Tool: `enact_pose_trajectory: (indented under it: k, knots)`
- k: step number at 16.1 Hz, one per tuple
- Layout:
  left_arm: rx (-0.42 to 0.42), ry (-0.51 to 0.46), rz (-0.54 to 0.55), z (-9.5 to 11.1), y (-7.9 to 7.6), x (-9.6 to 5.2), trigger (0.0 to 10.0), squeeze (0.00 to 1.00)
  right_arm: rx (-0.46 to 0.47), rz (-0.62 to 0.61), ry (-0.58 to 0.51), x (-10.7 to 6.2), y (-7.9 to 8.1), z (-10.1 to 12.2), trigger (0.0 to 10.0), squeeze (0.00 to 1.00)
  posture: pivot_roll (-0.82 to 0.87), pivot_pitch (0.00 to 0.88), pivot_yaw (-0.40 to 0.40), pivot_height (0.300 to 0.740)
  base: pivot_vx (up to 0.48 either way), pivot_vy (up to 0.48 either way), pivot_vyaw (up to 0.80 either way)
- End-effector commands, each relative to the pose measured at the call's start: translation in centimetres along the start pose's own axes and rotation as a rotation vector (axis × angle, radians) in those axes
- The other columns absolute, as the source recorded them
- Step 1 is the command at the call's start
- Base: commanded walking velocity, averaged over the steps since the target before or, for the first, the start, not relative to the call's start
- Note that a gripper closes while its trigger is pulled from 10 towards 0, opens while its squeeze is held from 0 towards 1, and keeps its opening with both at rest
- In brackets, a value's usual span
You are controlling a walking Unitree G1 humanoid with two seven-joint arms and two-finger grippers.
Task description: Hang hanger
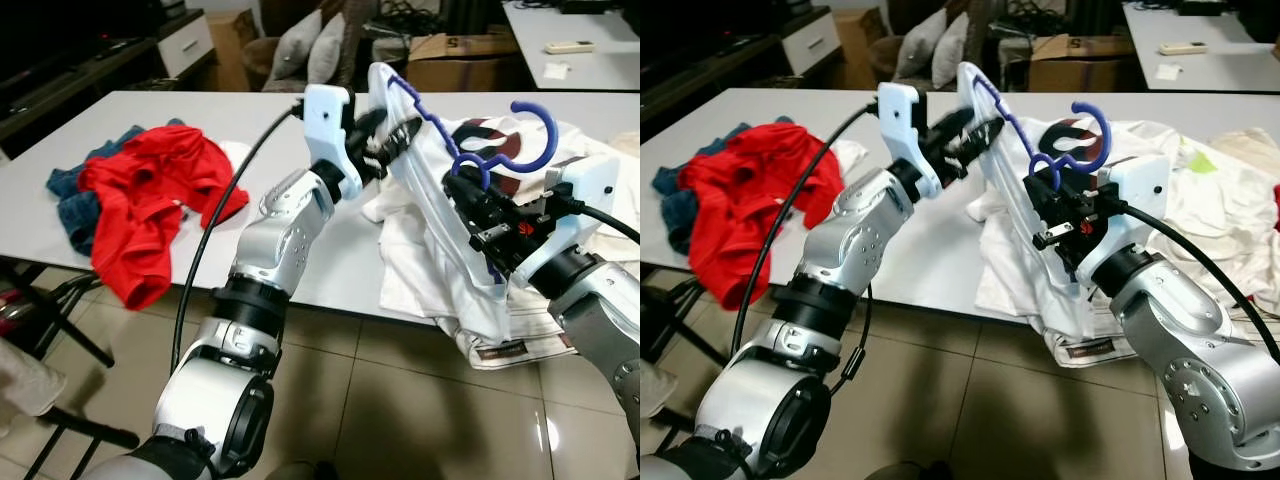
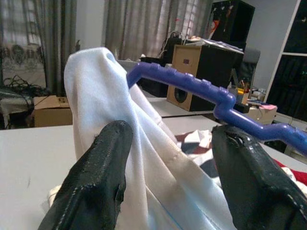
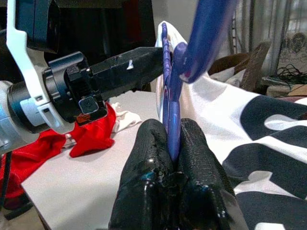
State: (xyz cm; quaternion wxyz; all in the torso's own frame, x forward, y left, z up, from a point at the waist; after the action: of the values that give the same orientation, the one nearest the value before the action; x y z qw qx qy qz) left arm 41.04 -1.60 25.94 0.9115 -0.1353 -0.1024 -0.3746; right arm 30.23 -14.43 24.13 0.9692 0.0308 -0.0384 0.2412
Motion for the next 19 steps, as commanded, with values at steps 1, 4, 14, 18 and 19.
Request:
enact_pose_trajectory:
  k: [1, 4, 14, 18, 19]
  knots:
    - [0.001, -0.02, 0.014, 0.61, 0.48, 0.08, 8.3, 0.0, -0.004, 0.039, -0.009, 0.12, 0.91, 0.46, 10.0, 0.0, -0.06, 0.009, 0.156, 0.74, 0.0, 0.0, 0.0]
    - [0.024, -0.037, 0.008, 0.91, 0.44, 0.22, 0.0, 0.0, -0.01, 0.04, -0.008, 0.26, 0.64, 0.58, 10.0, 0.0, -0.06, 0.004, 0.153, 0.74, 0.0, 0.0, 0.0]
    - [0.098, -0.027, -0.003, 0.5, 0.57, -0.32, 0.0, 0.0, -0.008, 0.024, -0.003, 0.25, 0.3, 0.42, 10.0, 0.0, -0.06, 0.002, 0.153, 0.74, 0.0, 0.0, 0.0]
    - [0.207, 0.016, 0.032, 0.0, 1.15, -0.37, 0.0, 0.0, -0.013, 0.014, -0.003, 0.06, 0.08, 0.45, 10.0, 0.0, -0.06, 0.004, 0.159, 0.74, 0.0, 0.0, 0.0]
    - [0.222, 0.013, 0.034, 0.12, 1.09, -0.41, 10.0, 0.0, -0.012, 0.007, -0.004, 0.0, -0.06, 0.47, 10.0, 0.0, -0.06, 0.005, 0.16, 0.74, 0.0, 0.0, 0.0]
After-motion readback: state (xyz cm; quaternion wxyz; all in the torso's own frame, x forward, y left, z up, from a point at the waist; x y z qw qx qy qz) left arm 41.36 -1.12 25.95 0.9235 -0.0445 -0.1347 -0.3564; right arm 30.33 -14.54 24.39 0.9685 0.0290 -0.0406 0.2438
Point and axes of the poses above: a point about 5 cm out from each wrist's last joint towards the gripper, its own x axis pointing out of the wrist towards the gripper, its own z axis along the axis of the wrist's last joint, y = z × x, the point moved 6 cm from there along x, pointing out of the wrist towards the gripper, and after that the axes turned 1 degree about x, right-handed, at the moved point
